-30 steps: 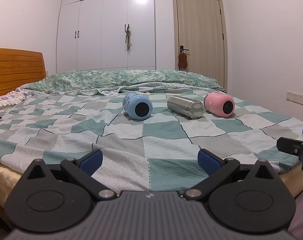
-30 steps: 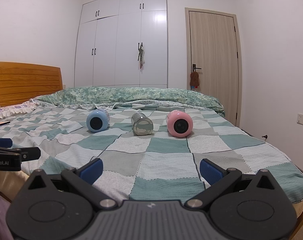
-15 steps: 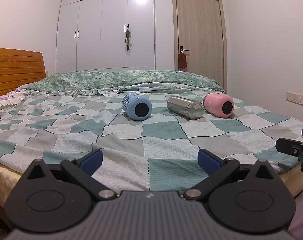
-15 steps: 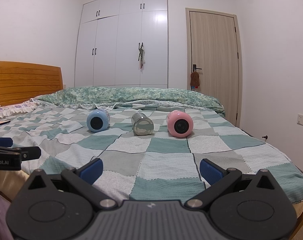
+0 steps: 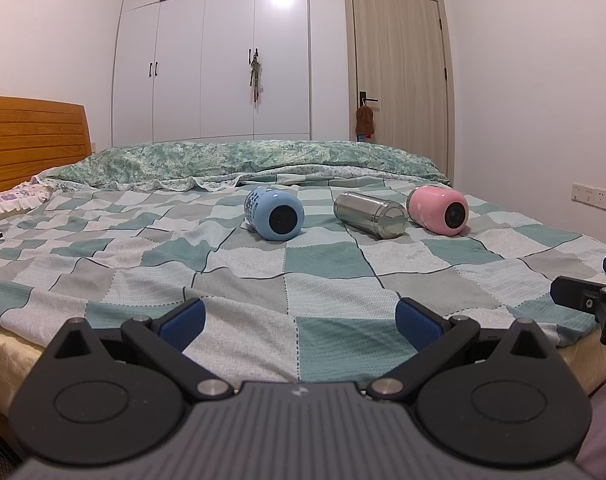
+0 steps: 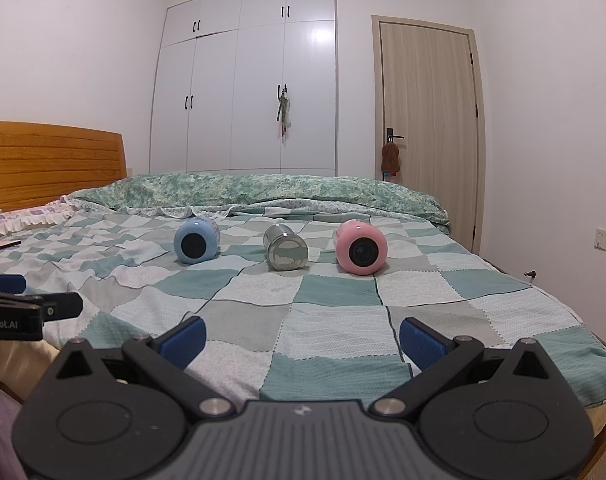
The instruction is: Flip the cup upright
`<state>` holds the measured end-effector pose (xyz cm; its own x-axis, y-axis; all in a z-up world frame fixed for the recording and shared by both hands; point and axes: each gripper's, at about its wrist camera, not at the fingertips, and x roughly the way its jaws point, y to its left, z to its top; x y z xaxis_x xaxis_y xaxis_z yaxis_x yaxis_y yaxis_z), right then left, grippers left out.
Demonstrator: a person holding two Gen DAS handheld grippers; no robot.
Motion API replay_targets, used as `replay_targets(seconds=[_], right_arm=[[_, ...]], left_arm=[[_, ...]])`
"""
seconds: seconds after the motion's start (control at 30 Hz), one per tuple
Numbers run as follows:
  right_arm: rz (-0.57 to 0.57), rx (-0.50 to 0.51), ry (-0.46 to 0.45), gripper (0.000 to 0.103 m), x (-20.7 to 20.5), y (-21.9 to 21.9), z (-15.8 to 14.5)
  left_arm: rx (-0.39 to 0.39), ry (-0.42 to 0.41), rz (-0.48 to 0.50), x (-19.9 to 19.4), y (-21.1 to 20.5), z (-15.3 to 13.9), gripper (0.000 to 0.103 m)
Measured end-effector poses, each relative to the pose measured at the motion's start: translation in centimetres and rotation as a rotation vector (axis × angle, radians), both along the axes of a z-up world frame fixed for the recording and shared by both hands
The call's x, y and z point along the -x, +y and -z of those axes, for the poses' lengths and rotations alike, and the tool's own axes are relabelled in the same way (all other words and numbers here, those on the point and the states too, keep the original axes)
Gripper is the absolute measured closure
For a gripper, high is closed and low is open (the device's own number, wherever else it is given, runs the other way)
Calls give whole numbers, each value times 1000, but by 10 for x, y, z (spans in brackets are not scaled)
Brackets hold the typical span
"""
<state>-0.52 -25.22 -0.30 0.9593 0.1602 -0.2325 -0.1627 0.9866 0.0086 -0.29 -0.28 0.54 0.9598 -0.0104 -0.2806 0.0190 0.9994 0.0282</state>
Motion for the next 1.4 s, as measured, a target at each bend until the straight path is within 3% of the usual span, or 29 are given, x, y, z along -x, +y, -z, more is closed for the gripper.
replay_targets(seconds=[0.9,1.4], right_arm=[[-24,-7,2,0,-5,5,-9],[-121,-14,3,0,-113,34,-62]], left_arm=[[-24,30,12,-7,-3,-12,0],[-52,109,-30,-106,8,-67,0]])
